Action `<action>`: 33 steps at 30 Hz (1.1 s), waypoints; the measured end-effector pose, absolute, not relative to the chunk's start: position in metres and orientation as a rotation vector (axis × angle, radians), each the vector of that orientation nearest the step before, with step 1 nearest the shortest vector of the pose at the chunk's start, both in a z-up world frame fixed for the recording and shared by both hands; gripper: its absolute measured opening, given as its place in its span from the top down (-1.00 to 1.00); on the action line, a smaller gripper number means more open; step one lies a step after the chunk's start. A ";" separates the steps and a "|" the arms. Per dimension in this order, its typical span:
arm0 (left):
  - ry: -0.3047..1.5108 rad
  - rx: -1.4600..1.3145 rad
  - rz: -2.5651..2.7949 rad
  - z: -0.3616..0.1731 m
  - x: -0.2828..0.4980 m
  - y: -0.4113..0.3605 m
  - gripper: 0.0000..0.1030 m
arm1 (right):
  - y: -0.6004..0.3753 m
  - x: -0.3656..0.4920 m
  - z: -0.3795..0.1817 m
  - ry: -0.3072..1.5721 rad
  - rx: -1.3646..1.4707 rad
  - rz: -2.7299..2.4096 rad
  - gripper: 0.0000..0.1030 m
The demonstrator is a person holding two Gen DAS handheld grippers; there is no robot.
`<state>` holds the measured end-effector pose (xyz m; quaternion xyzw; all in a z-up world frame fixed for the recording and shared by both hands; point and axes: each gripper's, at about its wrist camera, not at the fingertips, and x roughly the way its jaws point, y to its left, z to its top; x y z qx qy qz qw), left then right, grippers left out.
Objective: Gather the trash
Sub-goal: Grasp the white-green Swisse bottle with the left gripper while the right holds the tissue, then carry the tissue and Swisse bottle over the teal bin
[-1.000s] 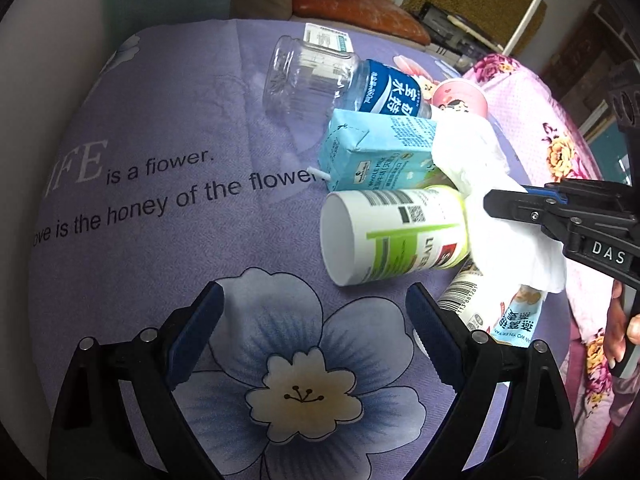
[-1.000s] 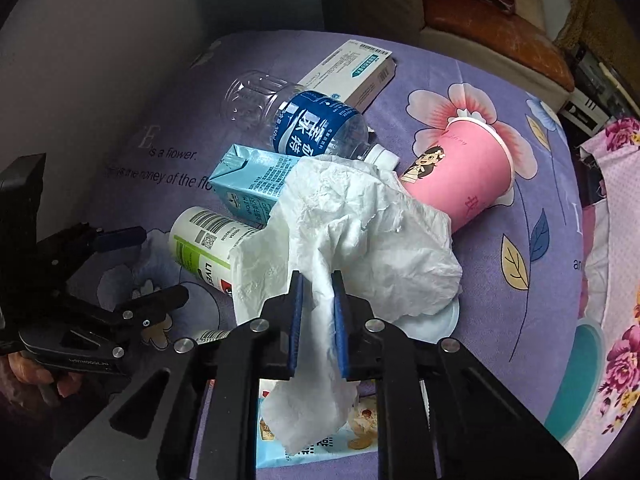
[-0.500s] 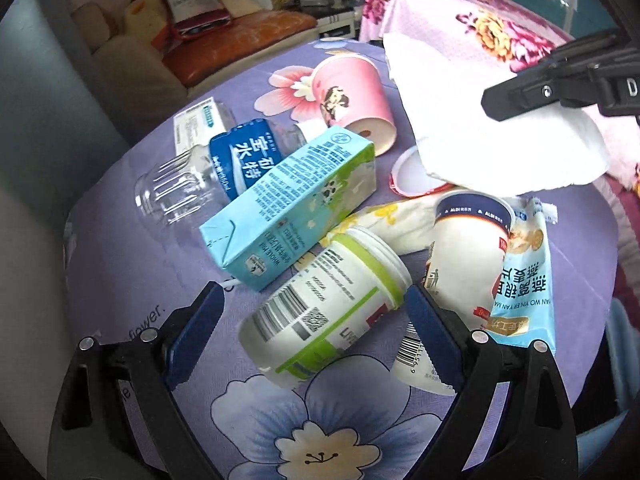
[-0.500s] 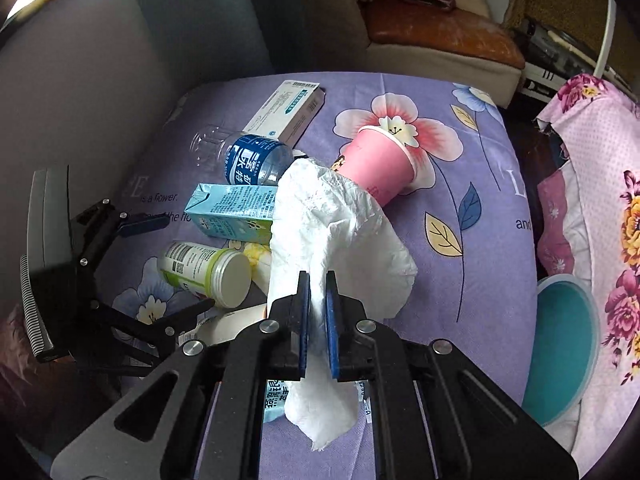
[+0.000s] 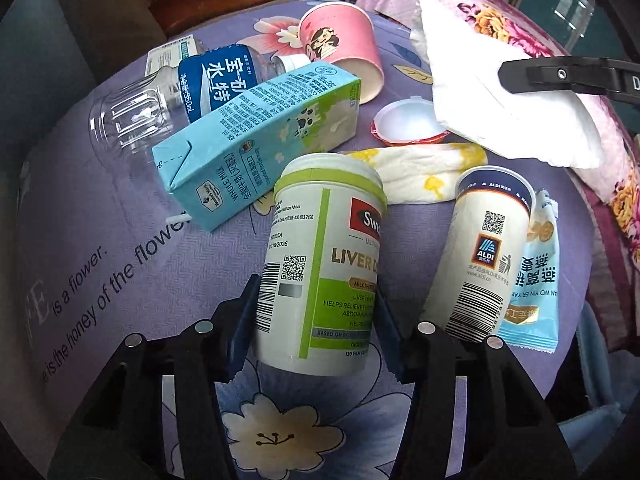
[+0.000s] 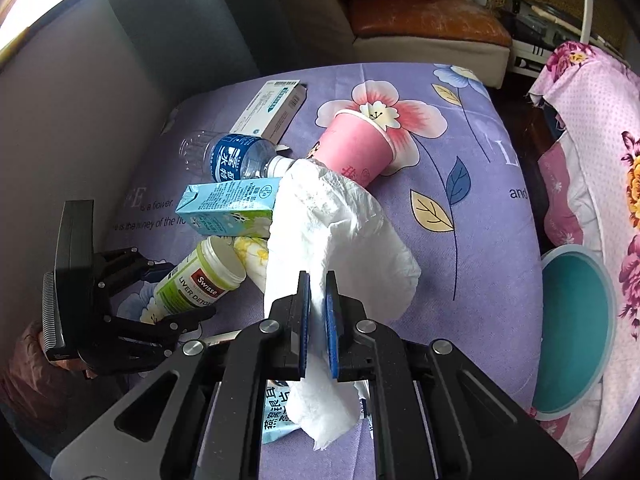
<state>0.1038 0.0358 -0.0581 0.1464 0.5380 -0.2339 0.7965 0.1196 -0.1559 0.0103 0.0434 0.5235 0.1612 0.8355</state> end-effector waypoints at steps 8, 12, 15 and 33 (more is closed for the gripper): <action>1.163 0.237 -0.418 -0.062 0.122 0.028 -0.18 | -0.167 0.119 0.005 1.111 0.127 0.323 0.86; 1.177 0.186 -0.349 -0.056 0.123 0.030 -0.08 | -0.175 0.118 0.005 1.101 0.141 0.316 0.86; 1.171 0.105 -0.304 -0.044 0.118 0.041 -0.08 | -0.181 0.116 0.004 1.095 0.161 0.313 0.86; 1.085 0.077 -0.471 0.015 0.092 -0.075 -0.08 | -0.288 0.080 0.017 0.986 0.344 0.209 0.85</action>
